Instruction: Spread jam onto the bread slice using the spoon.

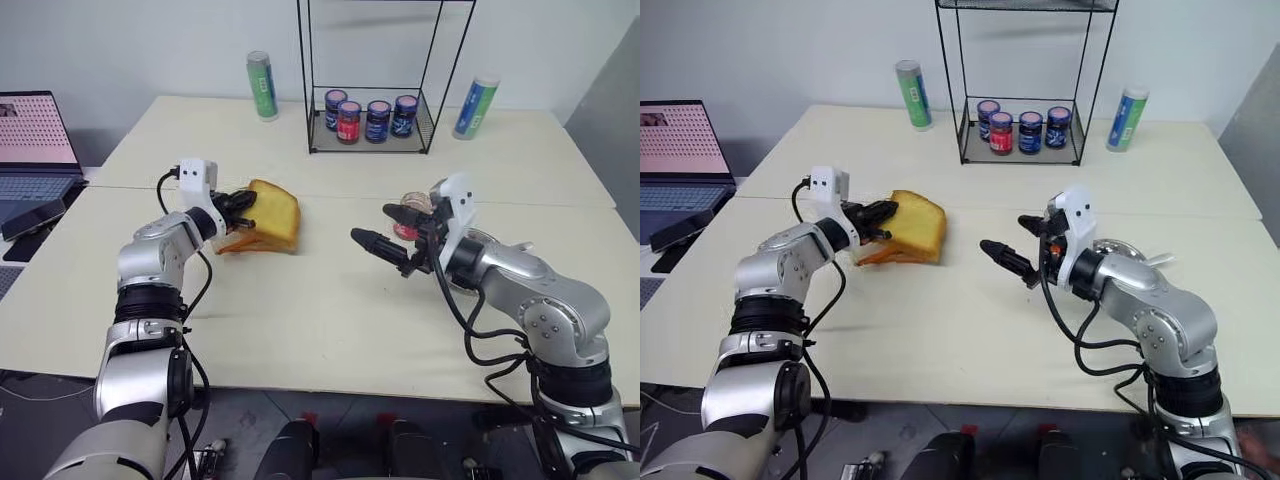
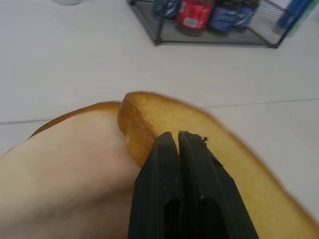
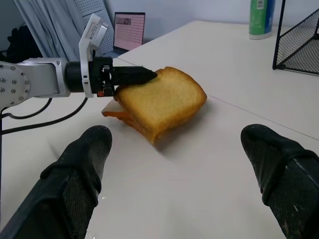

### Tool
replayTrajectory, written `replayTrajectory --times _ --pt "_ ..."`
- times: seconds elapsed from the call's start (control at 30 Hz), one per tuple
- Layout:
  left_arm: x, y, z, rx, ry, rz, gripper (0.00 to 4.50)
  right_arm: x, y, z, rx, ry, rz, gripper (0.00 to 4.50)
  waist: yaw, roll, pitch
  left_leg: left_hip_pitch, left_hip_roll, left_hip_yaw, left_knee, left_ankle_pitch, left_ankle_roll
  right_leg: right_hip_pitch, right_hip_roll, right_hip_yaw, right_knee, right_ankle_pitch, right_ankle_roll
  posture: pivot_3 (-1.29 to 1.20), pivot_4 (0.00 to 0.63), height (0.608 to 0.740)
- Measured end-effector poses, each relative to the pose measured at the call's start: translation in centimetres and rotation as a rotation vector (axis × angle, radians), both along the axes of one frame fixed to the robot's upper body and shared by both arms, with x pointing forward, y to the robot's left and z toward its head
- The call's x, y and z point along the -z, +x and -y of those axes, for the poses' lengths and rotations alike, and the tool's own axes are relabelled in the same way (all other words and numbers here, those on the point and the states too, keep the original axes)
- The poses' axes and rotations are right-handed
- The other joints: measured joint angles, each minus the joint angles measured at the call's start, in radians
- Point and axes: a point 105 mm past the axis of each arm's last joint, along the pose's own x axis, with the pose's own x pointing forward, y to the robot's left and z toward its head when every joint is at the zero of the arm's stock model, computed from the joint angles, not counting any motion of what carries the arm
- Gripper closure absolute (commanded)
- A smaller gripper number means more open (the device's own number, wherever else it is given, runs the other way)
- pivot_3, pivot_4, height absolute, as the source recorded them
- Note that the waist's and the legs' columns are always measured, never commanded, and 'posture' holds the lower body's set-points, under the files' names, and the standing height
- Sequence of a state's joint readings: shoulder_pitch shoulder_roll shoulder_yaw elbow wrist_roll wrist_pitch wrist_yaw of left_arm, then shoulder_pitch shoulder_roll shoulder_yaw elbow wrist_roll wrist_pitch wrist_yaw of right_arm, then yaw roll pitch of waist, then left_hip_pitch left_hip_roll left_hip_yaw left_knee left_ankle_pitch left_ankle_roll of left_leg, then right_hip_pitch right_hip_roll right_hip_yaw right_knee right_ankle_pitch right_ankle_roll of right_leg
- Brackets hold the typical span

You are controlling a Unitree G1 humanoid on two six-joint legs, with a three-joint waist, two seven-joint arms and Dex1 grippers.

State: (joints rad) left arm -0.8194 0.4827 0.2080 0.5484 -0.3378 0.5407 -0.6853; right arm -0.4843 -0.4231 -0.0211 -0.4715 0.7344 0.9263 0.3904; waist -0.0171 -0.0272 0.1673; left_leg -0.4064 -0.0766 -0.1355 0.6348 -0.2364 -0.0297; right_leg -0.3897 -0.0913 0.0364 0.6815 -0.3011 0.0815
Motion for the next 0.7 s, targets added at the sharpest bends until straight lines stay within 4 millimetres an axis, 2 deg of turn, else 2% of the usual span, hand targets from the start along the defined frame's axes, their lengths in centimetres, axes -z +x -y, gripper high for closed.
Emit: replayTrajectory --times 0.17,0.23,0.3,0.4,0.53,0.63,0.7 --pt "-4.1 -3.4 5.6 0.333 -0.030 0.033 4.49 0.3 -1.3 2.1 0.033 -0.020 -0.024 0.00 -0.016 0.000 0.000 -0.001 0.000 0.000 0.000 0.000 0.000 0.000 0.000 0.000 0.000 0.000 0.000 0.00 0.150 0.740" --pt "-4.2 -4.8 7.5 0.422 -0.025 0.020 4.49 0.4 -1.3 3.2 0.070 -0.027 -0.027 0.00 -0.023 0.000 0.000 0.001 0.001 0.001 -0.001 -0.002 0.003 0.001 0.001 0.002 0.000 0.000 0.000 0.00 0.150 0.740" --pt "-3.3 -5.7 8.7 0.463 -0.056 -0.029 4.49 0.5 -1.1 4.0 0.112 -0.031 -0.030 0.00 -0.025 0.000 0.000 0.004 0.001 0.002 -0.003 -0.002 0.003 0.001 0.001 0.004 0.000 0.000 0.000 0.00 0.150 0.740" --pt "-0.6 -6.8 9.8 0.490 -0.051 -0.128 4.49 0.0 -0.9 4.8 0.156 -0.017 -0.018 0.00 -0.032 0.000 0.000 0.004 0.001 0.002 -0.004 -0.002 0.003 0.001 0.002 0.004 0.000 0.000 0.000 0.00 0.150 0.740" --pt "1.4 -7.9 9.5 0.459 -0.027 -0.186 4.49 -0.4 -1.2 5.6 0.179 -0.028 -0.010 0.00 -0.031 0.000 0.000 0.004 0.001 0.002 -0.004 -0.002 0.003 0.001 0.001 0.004 -0.001 0.000 0.000 0.00 0.150 0.740" --pt "4.4 -9.0 9.6 0.446 0.001 -0.247 4.49 -0.1 -1.5 6.5 0.211 -0.039 -0.022 0.00 -0.023 0.000 0.000 0.004 0.001 0.003 -0.004 -0.002 0.003 0.002 0.001 0.005 -0.001 0.000 0.000 0.00 0.150 0.740" --pt "6.2 -8.5 10.0 0.391 0.049 -0.243 4.49 0.0 -1.4 6.9 0.240 -0.037 -0.026 0.00 -0.014 0.000 0.000 0.004 0.001 0.003 -0.004 -0.002 0.003 0.002 0.001 0.005 -0.001 0.000 0.000 0.00 0.150 0.740"
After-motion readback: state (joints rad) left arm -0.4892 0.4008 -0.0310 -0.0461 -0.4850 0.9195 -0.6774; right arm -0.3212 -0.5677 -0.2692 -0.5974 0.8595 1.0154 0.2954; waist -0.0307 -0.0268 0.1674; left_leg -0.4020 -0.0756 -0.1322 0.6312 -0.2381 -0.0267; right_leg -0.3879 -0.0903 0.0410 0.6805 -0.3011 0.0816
